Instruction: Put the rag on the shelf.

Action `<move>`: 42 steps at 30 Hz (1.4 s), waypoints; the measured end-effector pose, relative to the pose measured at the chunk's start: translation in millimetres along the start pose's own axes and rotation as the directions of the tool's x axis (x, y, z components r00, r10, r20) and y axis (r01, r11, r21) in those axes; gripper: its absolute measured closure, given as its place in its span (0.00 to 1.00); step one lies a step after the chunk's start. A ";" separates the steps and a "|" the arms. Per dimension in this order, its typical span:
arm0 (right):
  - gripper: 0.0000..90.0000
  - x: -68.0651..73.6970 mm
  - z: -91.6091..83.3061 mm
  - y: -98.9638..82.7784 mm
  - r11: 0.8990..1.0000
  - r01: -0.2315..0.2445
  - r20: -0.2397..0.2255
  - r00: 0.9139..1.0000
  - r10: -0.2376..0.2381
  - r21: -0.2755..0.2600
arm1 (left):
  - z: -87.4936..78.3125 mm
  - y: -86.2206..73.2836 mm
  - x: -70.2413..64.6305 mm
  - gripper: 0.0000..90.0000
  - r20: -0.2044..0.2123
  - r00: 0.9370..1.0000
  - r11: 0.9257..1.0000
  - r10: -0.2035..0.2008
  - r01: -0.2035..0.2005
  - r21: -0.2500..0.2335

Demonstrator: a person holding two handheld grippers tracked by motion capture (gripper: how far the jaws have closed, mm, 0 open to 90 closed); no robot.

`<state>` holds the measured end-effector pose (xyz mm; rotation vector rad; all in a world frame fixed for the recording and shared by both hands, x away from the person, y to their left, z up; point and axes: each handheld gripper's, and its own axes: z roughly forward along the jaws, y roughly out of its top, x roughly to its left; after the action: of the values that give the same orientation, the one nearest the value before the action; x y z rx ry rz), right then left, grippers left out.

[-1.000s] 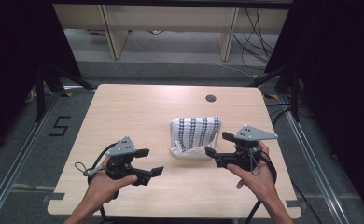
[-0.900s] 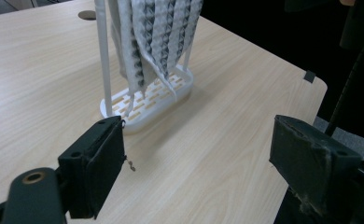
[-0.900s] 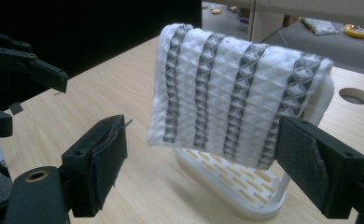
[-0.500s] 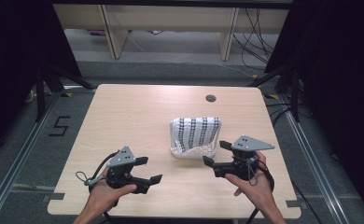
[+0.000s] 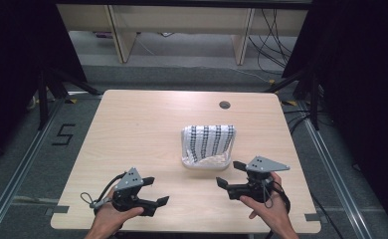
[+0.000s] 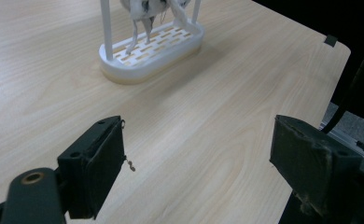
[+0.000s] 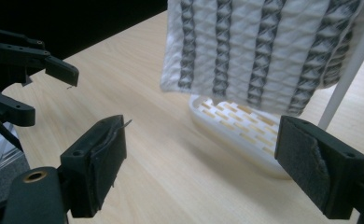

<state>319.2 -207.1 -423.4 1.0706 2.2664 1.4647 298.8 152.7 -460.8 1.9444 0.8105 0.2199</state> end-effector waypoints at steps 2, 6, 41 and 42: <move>0.20 0.7 0.5 -3.6 1.000 0.013 -0.003 1.000 -0.013 0.014 | 1.6 -5.7 0.3 0.19 -0.005 1.000 1.000 0.002 -0.002 -0.003; 0.19 3.5 3.2 -13.8 0.999 0.041 -0.007 0.999 -0.041 0.024 | 6.7 -15.0 -0.9 0.19 -0.013 1.000 1.000 0.010 -0.010 0.015; 0.19 8.9 8.2 -69.3 0.980 0.082 -0.034 0.996 -0.077 0.179 | 7.3 -42.0 -6.6 0.19 -0.037 0.998 0.996 0.053 -0.050 0.076; 0.19 9.3 8.7 -69.5 0.981 0.083 -0.032 0.996 -0.079 0.175 | 7.2 -42.1 -5.6 0.19 -0.039 0.997 0.995 0.061 -0.058 0.081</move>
<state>286.3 -210.7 -485.9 0.9984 2.4649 1.2723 279.1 156.6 -499.0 2.0462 0.8002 0.2683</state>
